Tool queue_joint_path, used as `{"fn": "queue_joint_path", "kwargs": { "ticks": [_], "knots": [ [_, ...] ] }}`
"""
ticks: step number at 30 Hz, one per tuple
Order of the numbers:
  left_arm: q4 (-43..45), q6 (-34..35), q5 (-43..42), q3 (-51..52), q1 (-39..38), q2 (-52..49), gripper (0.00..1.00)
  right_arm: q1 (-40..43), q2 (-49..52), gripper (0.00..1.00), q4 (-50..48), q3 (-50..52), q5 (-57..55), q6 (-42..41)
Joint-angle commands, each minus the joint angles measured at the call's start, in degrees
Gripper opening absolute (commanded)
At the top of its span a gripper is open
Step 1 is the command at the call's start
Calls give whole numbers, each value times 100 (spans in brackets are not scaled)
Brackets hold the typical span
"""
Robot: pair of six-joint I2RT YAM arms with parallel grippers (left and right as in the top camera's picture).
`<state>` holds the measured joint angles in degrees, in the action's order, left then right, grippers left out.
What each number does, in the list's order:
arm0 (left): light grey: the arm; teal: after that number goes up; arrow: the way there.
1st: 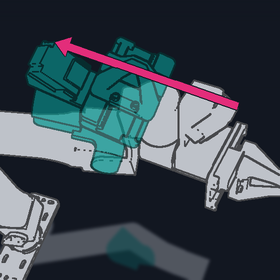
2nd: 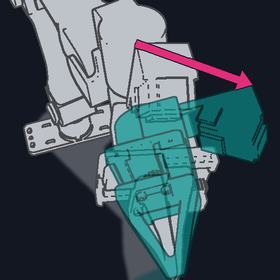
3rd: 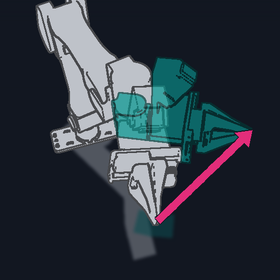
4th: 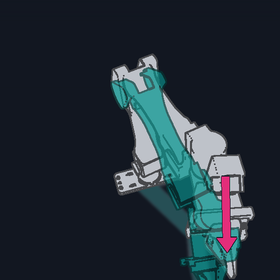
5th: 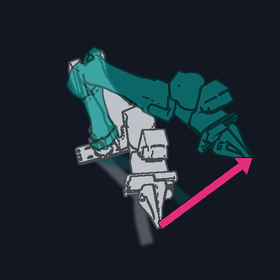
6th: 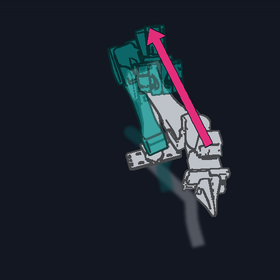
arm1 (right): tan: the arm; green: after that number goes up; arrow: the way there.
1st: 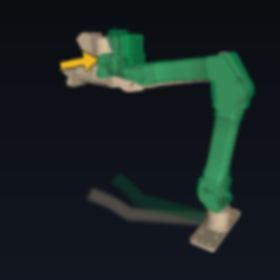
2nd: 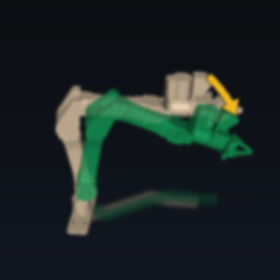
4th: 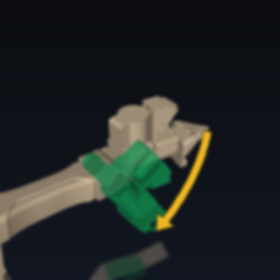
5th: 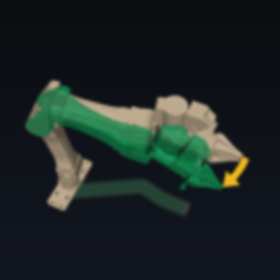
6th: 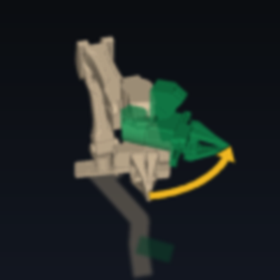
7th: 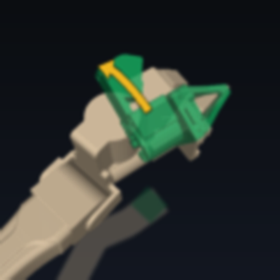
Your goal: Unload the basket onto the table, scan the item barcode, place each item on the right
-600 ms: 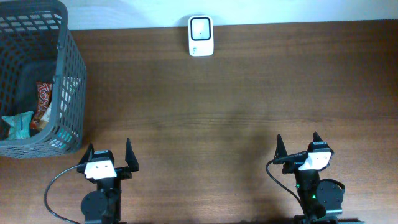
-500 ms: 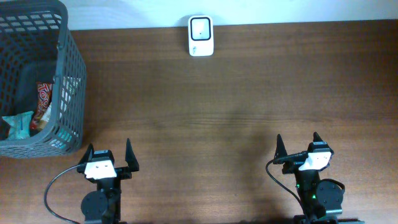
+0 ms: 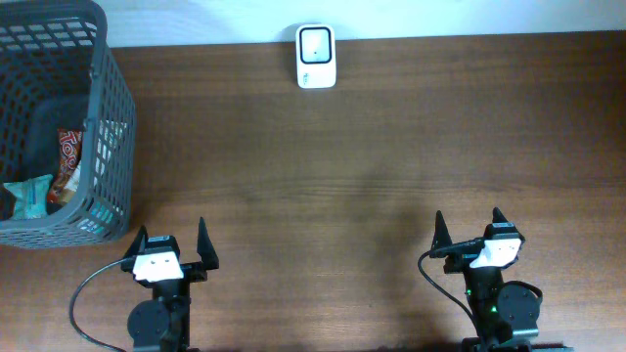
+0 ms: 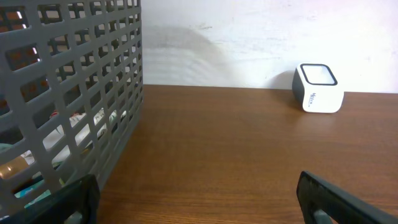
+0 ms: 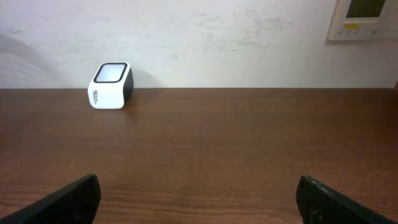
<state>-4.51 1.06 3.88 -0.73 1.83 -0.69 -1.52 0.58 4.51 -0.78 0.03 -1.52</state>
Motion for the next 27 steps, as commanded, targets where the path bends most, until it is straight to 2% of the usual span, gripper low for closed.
{"fn": "queue_joint_path", "kwargs": {
  "ticks": [1,21,27],
  "knots": [
    [-4,-90,0,26,-17,33,99,31,-37,98,15,46,-31,-44],
    [-4,-90,0,26,-17,33,99,31,-37,99,15,46,-31,-44],
    [35,-203,245,26,-17,33,99,31,-37,99,15,46,-31,-44]
  ]
}}
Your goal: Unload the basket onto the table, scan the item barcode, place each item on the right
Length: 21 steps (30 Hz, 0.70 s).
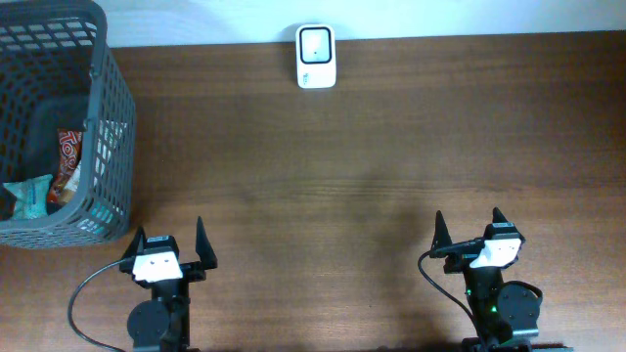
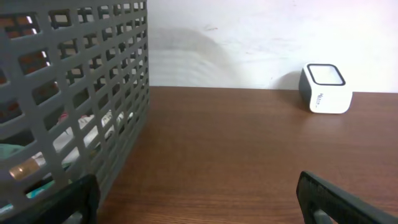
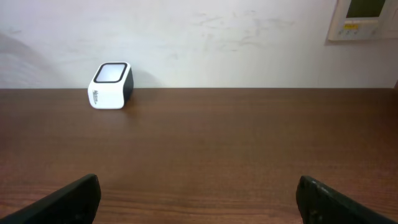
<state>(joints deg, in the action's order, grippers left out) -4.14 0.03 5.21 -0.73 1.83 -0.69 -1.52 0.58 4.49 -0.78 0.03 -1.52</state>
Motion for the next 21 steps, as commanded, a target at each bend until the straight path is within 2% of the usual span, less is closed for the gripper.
{"fn": "queue_joint_path", "kwargs": {
  "ticks": [1,6,9,12,15,16,19,20,21],
  "knots": [
    [0,-98,109,26,-17,33,99,31,-37,99,17,46,-31,-44],
    [223,-92,15,20,-17,33,99,31,-37,99,17,46,-31,-44],
    [1117,-92,-1134,20,-17,33,99,31,-37,99,17,46,-31,-46],
    [2815,-92,-2000,20,-17,33,99,31,-37,99,17,46,-31,-44],
    [4656,-94,-1919,-81,-17,24,99,31,-37,99,17,46,-31,-44],
    [4824,-96,-1497,-546,-17,-101,99,31,-37,99,17,46,-31,-44],
    [4826,-162,-1198,-1390,-17,-562,99,31,-37,99,17,46,-31,-44],
    [4817,-678,-1158,-2107,-17,-1126,99,31,-37,99,17,46,-31,-46],
    [4800,-861,-1158,-2387,-17,-1392,99,31,-37,99,17,46,-31,-44]
  ]
}}
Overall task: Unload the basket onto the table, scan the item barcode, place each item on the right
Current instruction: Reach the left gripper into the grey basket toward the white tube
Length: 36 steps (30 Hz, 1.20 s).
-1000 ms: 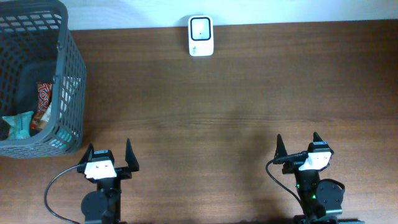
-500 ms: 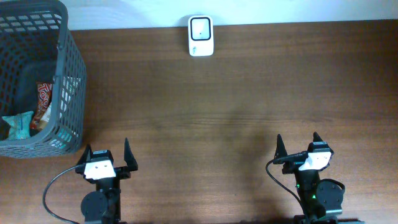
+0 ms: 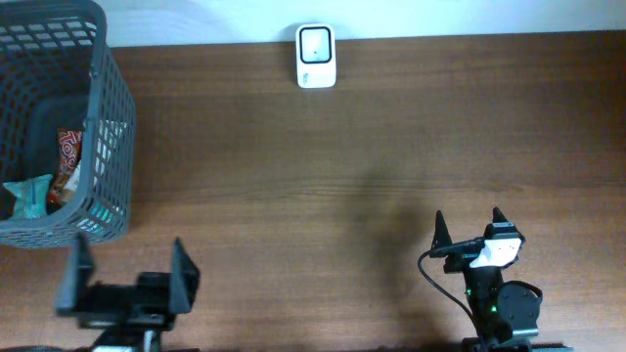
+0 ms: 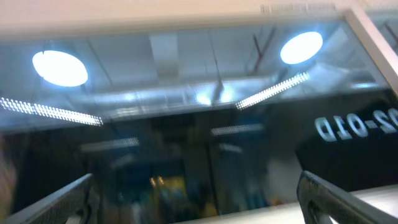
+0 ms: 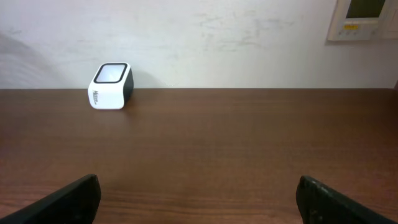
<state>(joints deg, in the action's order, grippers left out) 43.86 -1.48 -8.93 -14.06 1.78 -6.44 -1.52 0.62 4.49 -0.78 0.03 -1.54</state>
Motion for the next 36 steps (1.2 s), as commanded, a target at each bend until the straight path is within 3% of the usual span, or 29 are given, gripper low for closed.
{"fn": "queue_joint_path", "kwargs": {
  "ticks": [1,4,6,9,13,15,18,22,26,36],
  "knots": [
    [0,-883,256,-1515,-13,-1279,99,31,-42,99,17,46,-31,-42],
    [-70,-892,125,-3150,-13,-2931,99,31,-42,99,17,46,-31,-42],
    [-815,-896,201,-4317,-11,-3880,99,31,-42,99,17,46,-31,-44],
    [-3322,-1132,293,-6780,236,-5506,99,31,-42,99,17,46,-31,-42],
    [-7254,-1128,197,-10373,1604,-7698,99,31,-42,99,17,46,-31,-44],
    [-8747,-1123,-173,-11538,2297,-8579,99,31,-42,99,17,46,-31,-42],
    [-9586,-1128,-286,-11586,2667,-8983,99,31,-42,99,17,46,-31,-42],
    [-9713,-1123,-203,-11551,2964,-9239,99,31,-42,99,17,46,-31,-42],
    [-10273,-1123,1082,-11538,3261,-9648,99,31,-42,98,17,46,-31,-42],
    [-10758,-1123,981,-11534,3292,-10419,99,31,-42,99,17,46,-31,-42]
  ]
}}
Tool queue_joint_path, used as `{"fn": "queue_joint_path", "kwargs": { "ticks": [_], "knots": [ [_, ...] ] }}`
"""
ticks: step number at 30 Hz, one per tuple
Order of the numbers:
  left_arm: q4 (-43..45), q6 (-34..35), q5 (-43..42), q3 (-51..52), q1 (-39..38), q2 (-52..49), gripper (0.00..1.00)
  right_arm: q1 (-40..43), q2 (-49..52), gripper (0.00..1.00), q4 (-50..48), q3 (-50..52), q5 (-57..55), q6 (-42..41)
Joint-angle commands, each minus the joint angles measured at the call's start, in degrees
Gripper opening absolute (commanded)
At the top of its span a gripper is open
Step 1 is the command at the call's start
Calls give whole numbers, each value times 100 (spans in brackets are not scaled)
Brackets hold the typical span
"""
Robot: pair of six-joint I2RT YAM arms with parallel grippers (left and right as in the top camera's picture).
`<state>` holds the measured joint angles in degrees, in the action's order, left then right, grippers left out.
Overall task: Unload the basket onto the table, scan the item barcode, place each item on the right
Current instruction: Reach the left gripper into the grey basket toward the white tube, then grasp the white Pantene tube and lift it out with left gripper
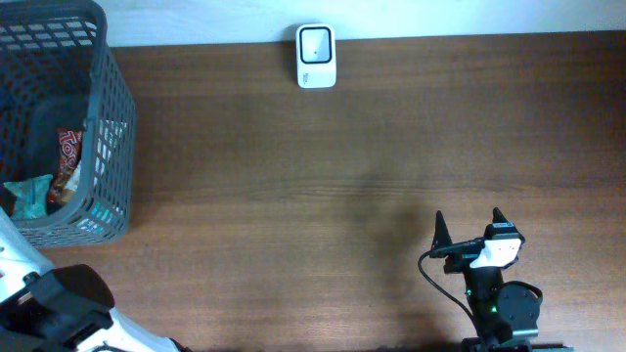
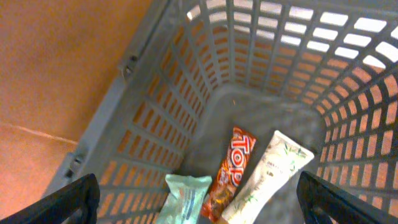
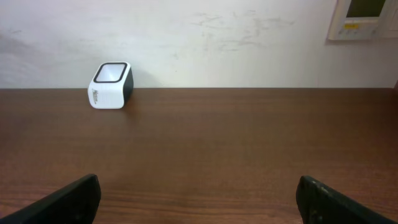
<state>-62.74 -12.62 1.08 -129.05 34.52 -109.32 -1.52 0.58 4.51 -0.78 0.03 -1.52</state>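
Inside the grey mesh basket (image 2: 155, 99) lie a red "Top" snack bar (image 2: 235, 171), a white pouch (image 2: 268, 174) and a pale teal packet (image 2: 185, 202). My left gripper (image 2: 199, 211) hangs open above them, looking straight down, with nothing between its fingers. Overhead, the left arm (image 1: 59, 303) looms at the front left corner by the basket (image 1: 108, 117). The white barcode scanner (image 1: 315, 44) stands at the table's far edge, also seen from the right wrist as the scanner (image 3: 111, 85). My right gripper (image 3: 199, 205) rests open and empty near the front right (image 1: 469, 230).
The basket's tall mesh walls (image 2: 348, 93) surround the items on all sides. Brown wooden table (image 1: 372, 166) stretches between the basket and the scanner. A white wall (image 3: 205, 37) with a wall panel (image 3: 364, 18) backs the table.
The left wrist camera faced ceiling lights; now it looks down into the basket at the three items. Overhead, the left arm has shifted to the front left corner. The right arm is unchanged.
Both grippers first rested open at the table's front, the left facing the basket's side and the scanner. It then turned slightly, later pointed up at the ceiling, and now hangs open over the basket. The right gripper stayed put throughout.
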Motion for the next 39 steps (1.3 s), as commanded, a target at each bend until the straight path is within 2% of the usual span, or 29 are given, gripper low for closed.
{"fn": "queue_joint_path", "kwargs": {
  "ticks": [1,3,7,8,13,14,21,26,31,34,39],
  "knots": [
    [-136,-13,-20,-35,22,-181,99,31,-37,99,15,46,-31,-46],
    [-330,-13,-94,-35,22,-461,90,31,-37,99,15,46,-31,-44],
    [-605,-48,-175,-35,15,-901,89,31,-37,99,15,46,-31,-44],
    [-669,-212,-173,-35,15,-1016,85,31,-37,99,15,46,-31,-44],
    [-848,-798,-302,-7,-35,-1364,84,31,-37,99,15,46,-31,-44],
    [-780,-1025,-490,98,-70,-1390,80,31,-37,99,15,46,-31,-46],
    [-455,-1897,-424,1126,-164,-1397,81,31,-37,99,15,46,-31,-44],
    [-247,-2048,-216,1495,-162,-1648,79,31,-37,99,15,46,-31,-44],
    [-177,-2046,-404,1578,-175,-1799,66,31,-37,99,15,46,-31,-44],
    [-201,-2044,-758,1578,-175,-1869,66,31,-37,99,15,46,-31,-44],
    [-481,-2044,-896,1578,-179,-2138,67,31,-37,99,15,46,-31,-44]
  ]
}}
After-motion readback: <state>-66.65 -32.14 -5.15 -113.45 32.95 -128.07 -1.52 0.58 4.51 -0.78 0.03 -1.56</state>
